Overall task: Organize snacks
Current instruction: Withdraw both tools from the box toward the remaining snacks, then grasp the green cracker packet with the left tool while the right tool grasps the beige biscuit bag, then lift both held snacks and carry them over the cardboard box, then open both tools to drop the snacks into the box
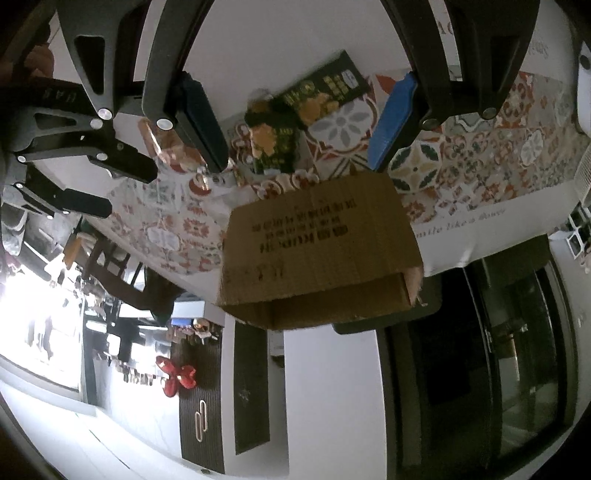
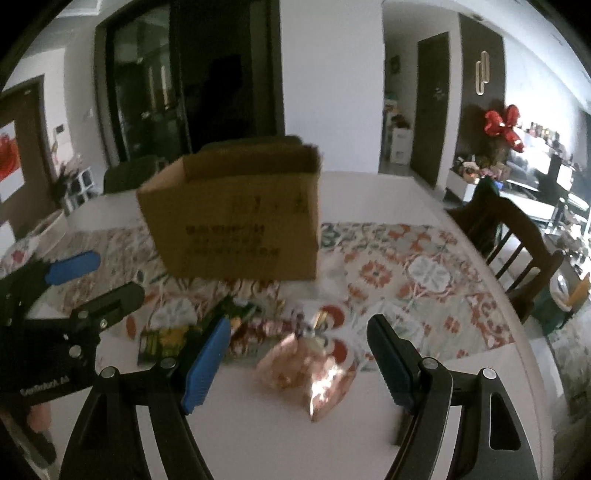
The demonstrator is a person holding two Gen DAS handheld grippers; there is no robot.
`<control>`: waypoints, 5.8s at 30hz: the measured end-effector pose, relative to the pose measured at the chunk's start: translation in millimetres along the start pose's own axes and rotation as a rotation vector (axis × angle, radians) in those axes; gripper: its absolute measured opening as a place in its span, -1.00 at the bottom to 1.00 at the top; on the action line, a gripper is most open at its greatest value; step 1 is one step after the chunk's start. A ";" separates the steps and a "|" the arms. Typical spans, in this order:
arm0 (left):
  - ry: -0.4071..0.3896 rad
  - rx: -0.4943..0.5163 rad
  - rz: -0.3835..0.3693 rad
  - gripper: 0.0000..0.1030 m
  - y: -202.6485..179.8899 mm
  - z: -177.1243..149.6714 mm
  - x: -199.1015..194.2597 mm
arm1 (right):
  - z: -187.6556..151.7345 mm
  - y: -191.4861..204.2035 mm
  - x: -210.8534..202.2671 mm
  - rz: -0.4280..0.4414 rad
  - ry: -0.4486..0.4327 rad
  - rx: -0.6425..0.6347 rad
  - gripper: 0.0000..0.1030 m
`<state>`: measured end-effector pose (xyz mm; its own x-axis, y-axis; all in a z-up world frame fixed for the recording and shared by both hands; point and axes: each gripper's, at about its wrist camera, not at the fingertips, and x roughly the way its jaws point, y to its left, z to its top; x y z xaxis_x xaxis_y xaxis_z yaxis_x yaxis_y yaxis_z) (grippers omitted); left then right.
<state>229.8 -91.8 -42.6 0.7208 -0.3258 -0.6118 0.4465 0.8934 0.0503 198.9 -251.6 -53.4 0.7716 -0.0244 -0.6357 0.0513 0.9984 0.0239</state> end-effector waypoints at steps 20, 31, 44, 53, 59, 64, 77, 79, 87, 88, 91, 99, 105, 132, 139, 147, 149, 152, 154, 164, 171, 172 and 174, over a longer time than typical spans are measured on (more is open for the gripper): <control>0.114 0.058 -0.023 0.50 -16.1 -28.6 66.0 | -41.0 -3.4 46.2 0.045 0.119 -0.116 0.49; 0.202 0.052 -0.097 0.50 -15.3 -24.6 107.8 | -47.7 -2.7 69.8 0.070 0.184 -0.165 0.49; 0.239 0.015 -0.123 0.45 -16.7 -19.5 131.1 | -45.9 -8.7 87.1 0.085 0.202 -0.103 0.25; 0.243 0.029 -0.129 -0.12 -19.6 -22.6 135.6 | -48.3 -9.7 83.3 0.078 0.181 -0.072 0.02; 0.222 0.025 -0.125 -0.14 -19.4 -20.0 128.6 | -48.6 -9.5 77.8 0.072 0.155 -0.058 -0.06; 0.192 0.011 -0.119 -0.14 -16.9 -14.4 109.9 | -45.6 -13.3 70.1 0.080 0.131 -0.015 -0.06; 0.096 0.000 -0.080 -0.14 -14.1 -2.5 55.0 | -31.5 -12.4 36.9 0.095 0.051 0.037 -0.06; 0.078 -0.007 -0.076 -0.14 -13.1 0.7 46.4 | -27.4 -11.6 29.2 0.094 0.029 0.043 -0.06; -0.004 -0.033 -0.049 -0.14 -2.0 15.8 8.0 | -7.8 -0.5 -0.8 0.110 -0.065 0.044 -0.06; -0.014 -0.038 -0.045 -0.14 -0.3 17.4 4.7 | -4.9 0.7 -3.5 0.113 -0.075 0.046 -0.06; -0.039 -0.046 -0.032 -0.14 4.8 21.8 -5.6 | 2.6 5.2 -11.6 0.124 -0.108 0.049 -0.06; -0.106 -0.053 0.004 -0.14 19.5 31.9 -27.3 | 22.7 14.9 -24.4 0.140 -0.175 0.044 -0.06; -0.145 -0.054 0.019 -0.14 29.1 44.6 -35.2 | 40.8 20.5 -28.0 0.161 -0.217 0.043 -0.06; -0.128 -0.081 0.022 -0.14 68.5 138.3 24.2 | 143.7 18.8 41.7 0.169 -0.196 -0.023 -0.06; -0.082 -0.075 0.033 -0.14 74.9 151.0 56.9 | 161.0 15.1 69.6 0.171 -0.148 -0.022 -0.06; -0.031 -0.072 0.054 -0.12 79.3 154.6 89.7 | 168.8 15.2 93.8 0.156 -0.089 -0.041 -0.06; -0.027 -0.068 0.067 -0.06 79.8 155.0 95.8 | 170.4 15.0 98.8 0.156 -0.076 -0.040 -0.06; -0.035 -0.072 0.084 0.25 82.8 155.0 98.4 | 169.6 12.8 104.0 0.152 -0.068 -0.028 0.05; -0.045 -0.070 0.095 0.28 83.5 155.0 96.1 | 169.5 13.6 105.3 0.135 -0.062 -0.030 0.16; -0.109 -0.020 0.129 0.43 72.7 142.2 60.9 | 157.0 9.7 79.9 0.071 -0.118 -0.031 0.44; -0.158 0.014 0.092 0.43 55.1 134.6 28.1 | 143.4 5.6 45.3 0.079 -0.175 -0.028 0.44; -0.166 0.021 0.082 0.43 51.3 133.8 22.5 | 142.7 3.6 42.2 0.081 -0.180 -0.030 0.44; -0.175 0.034 0.069 0.43 46.2 133.8 15.5 | 139.6 2.2 33.2 0.094 -0.192 -0.027 0.44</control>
<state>332.5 -97.0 55.8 0.8302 -0.3159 -0.4593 0.4084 0.9055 0.1153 313.2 -257.4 33.3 0.8791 0.0619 -0.4727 -0.0412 0.9977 0.0540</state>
